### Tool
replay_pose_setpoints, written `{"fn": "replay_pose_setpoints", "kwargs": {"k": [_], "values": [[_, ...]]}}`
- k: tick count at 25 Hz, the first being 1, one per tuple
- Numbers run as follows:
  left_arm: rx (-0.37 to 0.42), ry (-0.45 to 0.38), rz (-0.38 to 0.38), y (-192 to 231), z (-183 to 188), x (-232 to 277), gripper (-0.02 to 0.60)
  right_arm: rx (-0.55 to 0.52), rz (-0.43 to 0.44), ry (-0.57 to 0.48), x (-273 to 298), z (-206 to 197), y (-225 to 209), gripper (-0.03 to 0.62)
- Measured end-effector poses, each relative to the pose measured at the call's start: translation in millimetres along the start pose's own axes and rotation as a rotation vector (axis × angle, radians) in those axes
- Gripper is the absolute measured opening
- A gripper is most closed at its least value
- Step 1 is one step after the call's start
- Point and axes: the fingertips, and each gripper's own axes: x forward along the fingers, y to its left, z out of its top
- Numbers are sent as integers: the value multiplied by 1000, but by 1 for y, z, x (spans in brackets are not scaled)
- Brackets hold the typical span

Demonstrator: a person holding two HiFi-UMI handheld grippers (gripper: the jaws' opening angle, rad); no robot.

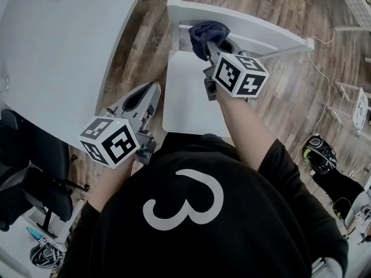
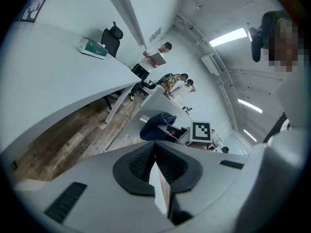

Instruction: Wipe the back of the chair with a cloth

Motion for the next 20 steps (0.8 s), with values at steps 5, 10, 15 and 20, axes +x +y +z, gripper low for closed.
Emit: {"fn": "replay_pose_setpoints", "kwargs": {"k": [5, 10, 15, 20], "values": [[11, 18, -17, -21, -8, 13, 14, 2, -21, -7, -19, 5, -25, 52], [16, 37, -35, -41, -19, 29, 14, 8, -59, -14, -41, 9, -58, 52], [20, 55, -50, -64, -32, 42, 14, 6, -89, -18, -65, 15, -89, 52], [24, 73, -58, -82, -43, 55, 13, 20, -123, -26, -89, 19, -120, 52]]}}
